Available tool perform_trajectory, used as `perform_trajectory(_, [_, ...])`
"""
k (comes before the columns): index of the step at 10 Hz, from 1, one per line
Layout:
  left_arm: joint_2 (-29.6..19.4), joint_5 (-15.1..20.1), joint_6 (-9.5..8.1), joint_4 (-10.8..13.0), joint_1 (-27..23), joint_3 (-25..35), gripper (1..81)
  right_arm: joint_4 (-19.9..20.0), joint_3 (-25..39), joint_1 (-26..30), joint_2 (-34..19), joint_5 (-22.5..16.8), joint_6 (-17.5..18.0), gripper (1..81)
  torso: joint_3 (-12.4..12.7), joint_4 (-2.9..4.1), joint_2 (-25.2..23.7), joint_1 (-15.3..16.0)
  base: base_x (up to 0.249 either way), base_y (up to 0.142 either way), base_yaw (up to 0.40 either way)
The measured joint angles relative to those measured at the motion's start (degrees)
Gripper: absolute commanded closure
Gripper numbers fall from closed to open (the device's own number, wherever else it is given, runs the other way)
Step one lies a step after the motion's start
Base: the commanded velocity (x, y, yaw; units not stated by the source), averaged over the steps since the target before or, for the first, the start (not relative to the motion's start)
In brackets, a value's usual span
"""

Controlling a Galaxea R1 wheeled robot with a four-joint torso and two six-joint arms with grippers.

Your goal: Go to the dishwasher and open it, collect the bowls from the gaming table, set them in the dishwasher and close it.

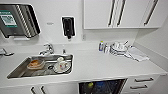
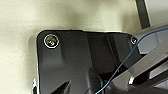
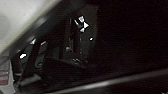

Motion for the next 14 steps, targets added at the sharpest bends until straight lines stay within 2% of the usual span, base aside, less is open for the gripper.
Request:
perform_trajectory(2, [0.00,0.02,0.00,0.02,0.00,0.00,1.0,4.55,6.23,7.17,-2.18,-3.85,0.52,1.0,0.02,-0.05,-0.06,-0.18,0.000,0.000,0.000])
perform_trajectory(3, [0.02,0.20,0.00,0.05,0.00,0.02,1.0,8.48,6.40,12.59,-1.88,-5.51,3.19,1.0,0.05,-0.07,-0.11,-0.26,0.000,0.000,0.000])
perform_trajectory(4, [0.05,0.63,-0.02,0.07,0.12,0.00,1.0,9.53,4.79,19.02,-0.74,-1.21,4.30,1.0,0.02,-0.07,-0.09,-0.22,0.000,0.000,0.000])
perform_trajectory(5, [0.05,0.69,-0.02,0.07,0.15,0.02,1.0,8.01,2.78,25.69,0.46,3.96,1.95,1.0,0.02,-0.05,-0.06,-0.18,0.000,0.000,0.000])
perform_trajectory(6, [0.05,0.72,-0.05,0.05,0.11,0.02,1.0,10.06,3.80,29.50,0.06,0.41,3.72,1.0,0.02,-0.05,-0.04,-0.13,0.000,0.000,0.000])
perform_trajectory(7, [0.02,0.77,-0.05,0.05,-0.02,0.00,1.0,9.56,4.02,27.89,0.20,3.08,1.88,1.0,0.02,-0.05,-0.02,-0.11,0.000,0.000,0.000])
perform_trajectory(10, [0.29,1.05,-0.02,0.10,0.12,0.00,1.0,9.58,3.25,27.08,-0.24,3.06,1.29,1.0,0.00,-0.05,-0.02,-0.06,0.000,0.000,0.000])
perform_trajectory(11, [0.39,1.11,-0.02,0.07,0.11,0.02,1.0,9.56,2.60,25.16,-0.61,3.06,0.82,1.0,0.00,-0.05,0.00,-0.06,0.000,0.000,0.000])
perform_trajectory(14, [0.68,2.27,-0.02,-0.01,-0.20,0.00,1.0,9.39,0.72,10.28,-2.43,2.26,-2.84,1.0,0.00,-0.05,0.00,-0.05,0.000,0.000,0.000])
